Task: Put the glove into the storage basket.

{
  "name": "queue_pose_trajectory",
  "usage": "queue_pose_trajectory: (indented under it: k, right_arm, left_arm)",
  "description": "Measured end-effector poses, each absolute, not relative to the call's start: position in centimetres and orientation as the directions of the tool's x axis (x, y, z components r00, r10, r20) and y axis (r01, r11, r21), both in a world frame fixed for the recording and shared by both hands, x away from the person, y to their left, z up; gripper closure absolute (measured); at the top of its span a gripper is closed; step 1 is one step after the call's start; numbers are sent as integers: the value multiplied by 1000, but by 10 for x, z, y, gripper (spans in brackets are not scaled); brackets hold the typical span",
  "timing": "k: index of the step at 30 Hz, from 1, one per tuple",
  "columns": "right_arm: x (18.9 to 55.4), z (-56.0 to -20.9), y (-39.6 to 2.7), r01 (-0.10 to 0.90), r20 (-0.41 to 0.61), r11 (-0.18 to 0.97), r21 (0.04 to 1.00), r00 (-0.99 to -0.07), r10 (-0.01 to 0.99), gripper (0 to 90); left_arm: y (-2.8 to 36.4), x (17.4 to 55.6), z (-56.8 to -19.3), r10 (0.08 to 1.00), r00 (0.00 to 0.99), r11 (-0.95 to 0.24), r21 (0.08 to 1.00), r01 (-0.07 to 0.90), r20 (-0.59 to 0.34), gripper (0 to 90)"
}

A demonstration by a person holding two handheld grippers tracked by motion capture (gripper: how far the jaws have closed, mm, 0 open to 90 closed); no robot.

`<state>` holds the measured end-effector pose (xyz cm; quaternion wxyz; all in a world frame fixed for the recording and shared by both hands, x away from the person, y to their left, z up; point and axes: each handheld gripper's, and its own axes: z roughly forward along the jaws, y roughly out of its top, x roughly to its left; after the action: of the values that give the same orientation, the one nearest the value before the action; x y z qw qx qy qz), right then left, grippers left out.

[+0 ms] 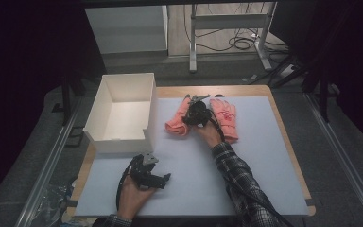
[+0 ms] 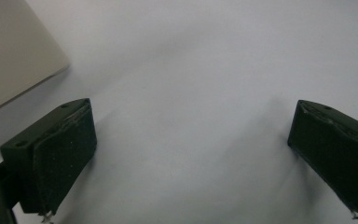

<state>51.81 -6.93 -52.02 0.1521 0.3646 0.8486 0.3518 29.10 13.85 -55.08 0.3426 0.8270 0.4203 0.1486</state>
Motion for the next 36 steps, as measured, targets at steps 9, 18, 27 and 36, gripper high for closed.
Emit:
queue_pose_trajectory:
  k: [9,18,27,36]
  right_arm:
    - [513,-514,-69,487,-42,501,715,-686,726,843]
    - [501,-491,-78,425,-46,510,748,-733,679,846]
    - [478,-472,-91,378,-39,537,754,-790,612,843]
    - [440,-460,-119,328,-16,556,764,-852,524,839]
  left_arm:
    - [139,291,-551,797,603,-412,691,594,-43,10]
    - [139,291,-551,797,603,-412,691,594,-43,10]
    - [139,291,-550,795,605,-418,687,594,-40,10]
    - [139,291,-551,795,605,-417,688,594,-40,10]
